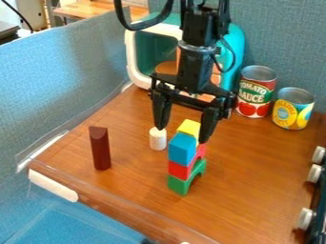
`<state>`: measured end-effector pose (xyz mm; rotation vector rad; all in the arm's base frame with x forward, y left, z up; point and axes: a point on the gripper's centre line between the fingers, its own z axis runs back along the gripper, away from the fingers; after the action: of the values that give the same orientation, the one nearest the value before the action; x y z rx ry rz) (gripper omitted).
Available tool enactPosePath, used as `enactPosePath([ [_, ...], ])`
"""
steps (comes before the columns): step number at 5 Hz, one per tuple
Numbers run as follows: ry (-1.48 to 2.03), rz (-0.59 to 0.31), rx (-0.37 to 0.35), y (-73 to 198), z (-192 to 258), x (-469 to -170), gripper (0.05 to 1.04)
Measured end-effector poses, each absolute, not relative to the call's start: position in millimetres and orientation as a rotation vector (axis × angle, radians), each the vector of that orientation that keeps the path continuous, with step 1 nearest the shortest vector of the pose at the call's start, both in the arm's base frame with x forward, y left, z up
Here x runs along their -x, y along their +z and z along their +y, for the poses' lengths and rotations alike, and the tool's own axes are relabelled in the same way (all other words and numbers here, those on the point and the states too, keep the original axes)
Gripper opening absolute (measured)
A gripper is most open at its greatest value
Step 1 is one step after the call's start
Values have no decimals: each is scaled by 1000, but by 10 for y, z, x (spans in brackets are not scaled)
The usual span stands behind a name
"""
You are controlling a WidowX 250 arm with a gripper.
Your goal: Put the blue block on top of the cylinder
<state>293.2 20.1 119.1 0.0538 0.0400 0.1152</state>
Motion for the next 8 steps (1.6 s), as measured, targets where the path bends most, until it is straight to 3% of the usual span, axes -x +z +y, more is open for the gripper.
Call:
enactPosePath([
  [2, 104, 149, -103, 914, 275, -2908, 1001],
  [4, 84, 150, -72, 769, 270, -2965, 964],
  [5, 84, 145, -71, 763, 271, -2974, 696],
  [6, 84, 142, -72, 772, 266, -2976, 590],
  [8, 101, 13, -22, 1324, 293, -2889, 590],
])
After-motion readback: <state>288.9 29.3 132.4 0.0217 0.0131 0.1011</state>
